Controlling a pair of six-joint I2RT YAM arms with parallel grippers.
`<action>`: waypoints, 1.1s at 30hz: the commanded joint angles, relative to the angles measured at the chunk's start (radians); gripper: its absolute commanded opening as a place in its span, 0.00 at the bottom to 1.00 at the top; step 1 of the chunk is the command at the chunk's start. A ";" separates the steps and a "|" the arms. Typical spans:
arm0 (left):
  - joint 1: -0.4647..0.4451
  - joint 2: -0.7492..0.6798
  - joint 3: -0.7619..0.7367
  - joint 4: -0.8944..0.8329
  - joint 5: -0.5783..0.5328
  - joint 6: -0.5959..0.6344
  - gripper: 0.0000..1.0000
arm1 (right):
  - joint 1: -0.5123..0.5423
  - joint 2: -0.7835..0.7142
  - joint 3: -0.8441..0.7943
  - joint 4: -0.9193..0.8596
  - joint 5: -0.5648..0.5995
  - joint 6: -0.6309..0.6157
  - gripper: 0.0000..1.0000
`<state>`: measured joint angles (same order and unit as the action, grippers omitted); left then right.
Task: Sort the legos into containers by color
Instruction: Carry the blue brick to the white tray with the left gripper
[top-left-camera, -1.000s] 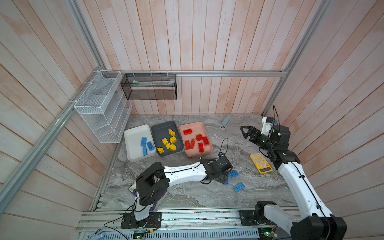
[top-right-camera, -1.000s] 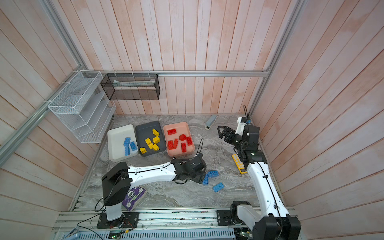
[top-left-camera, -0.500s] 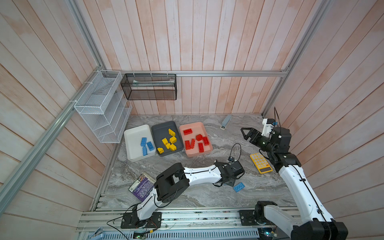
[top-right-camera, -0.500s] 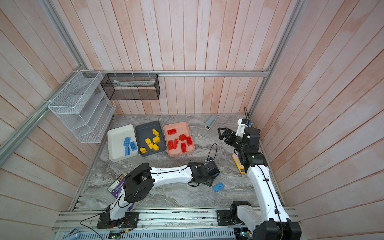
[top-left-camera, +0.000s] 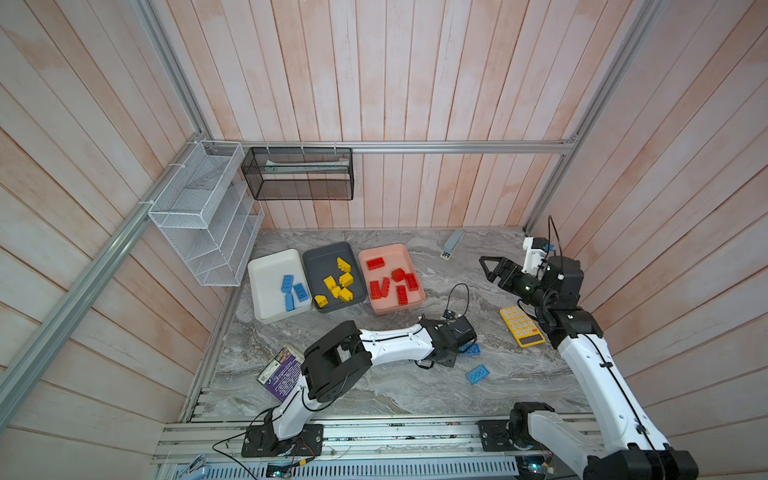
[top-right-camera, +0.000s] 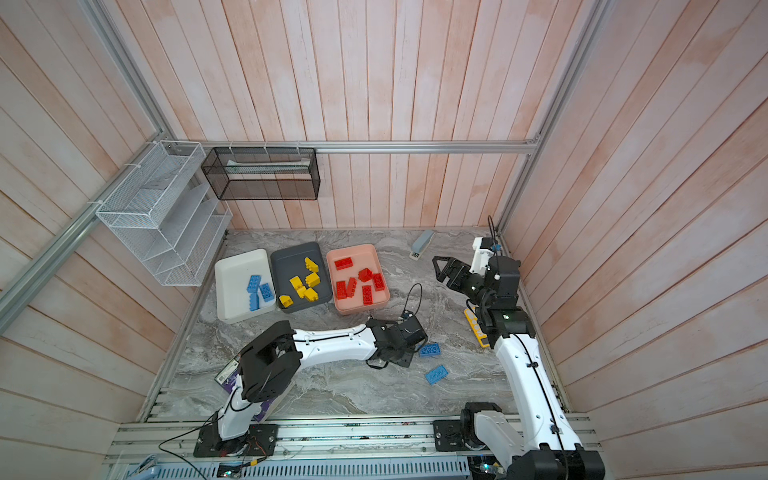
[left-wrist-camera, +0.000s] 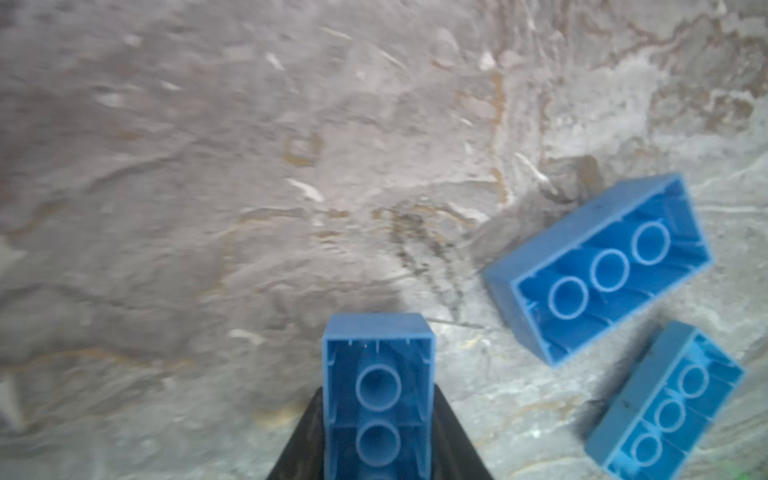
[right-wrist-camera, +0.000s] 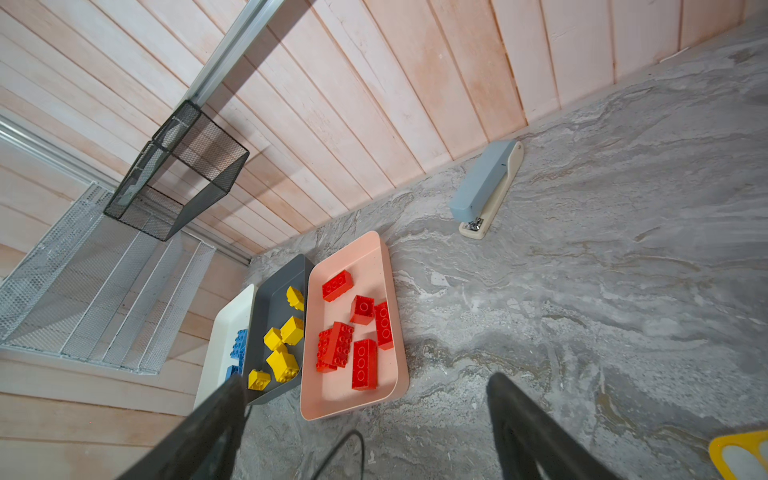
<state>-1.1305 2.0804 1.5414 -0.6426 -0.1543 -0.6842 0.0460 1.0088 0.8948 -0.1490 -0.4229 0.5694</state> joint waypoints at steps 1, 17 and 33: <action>0.067 -0.167 -0.038 0.006 -0.007 0.023 0.29 | 0.062 0.033 -0.005 0.051 -0.013 0.000 0.90; 0.980 -0.476 -0.210 0.033 0.079 0.263 0.30 | 0.363 0.322 0.055 0.286 0.036 0.023 0.88; 1.123 -0.300 -0.108 0.049 0.091 0.307 0.77 | 0.416 0.365 0.080 0.261 0.079 0.006 0.95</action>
<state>0.0414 1.8477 1.3811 -0.5991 -0.0727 -0.4072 0.4656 1.4147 0.9421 0.1299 -0.3794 0.5831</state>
